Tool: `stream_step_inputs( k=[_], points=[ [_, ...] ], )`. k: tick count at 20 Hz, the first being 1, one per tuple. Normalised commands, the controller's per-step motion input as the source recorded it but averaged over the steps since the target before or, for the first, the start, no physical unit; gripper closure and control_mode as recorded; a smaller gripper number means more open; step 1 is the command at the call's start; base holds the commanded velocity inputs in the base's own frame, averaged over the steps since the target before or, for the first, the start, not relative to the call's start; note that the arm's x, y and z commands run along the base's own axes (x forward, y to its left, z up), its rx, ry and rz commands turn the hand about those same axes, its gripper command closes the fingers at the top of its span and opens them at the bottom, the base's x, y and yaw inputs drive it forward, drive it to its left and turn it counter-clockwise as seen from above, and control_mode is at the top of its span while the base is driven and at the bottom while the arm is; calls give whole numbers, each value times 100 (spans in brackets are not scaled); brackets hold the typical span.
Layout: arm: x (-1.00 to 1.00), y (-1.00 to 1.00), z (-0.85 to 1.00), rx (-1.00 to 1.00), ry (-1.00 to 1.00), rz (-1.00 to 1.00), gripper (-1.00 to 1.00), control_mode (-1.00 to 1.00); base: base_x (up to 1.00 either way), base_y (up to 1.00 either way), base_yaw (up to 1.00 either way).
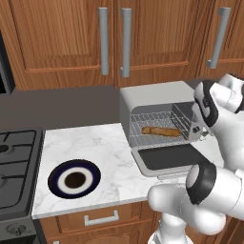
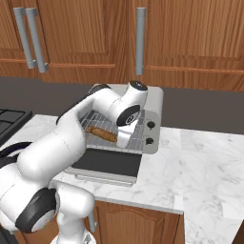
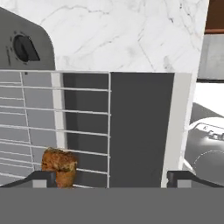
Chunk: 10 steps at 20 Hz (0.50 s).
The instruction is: Pull the toaster oven rack outwards. Pick up the baguette from the plate and place it on the toaster oven rack. Close the toaster oven door fully and set the temperature to the lowest setting.
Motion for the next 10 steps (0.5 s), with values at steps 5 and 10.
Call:
stream_step_inputs(
  k=[5, 10],
  points=[
    [-78, 13, 7, 1, -14, 14, -100, -100, 0, 0, 0],
    [-39, 64, 0, -1, 0, 34, -100, -100, 0, 0, 0]
  ],
)
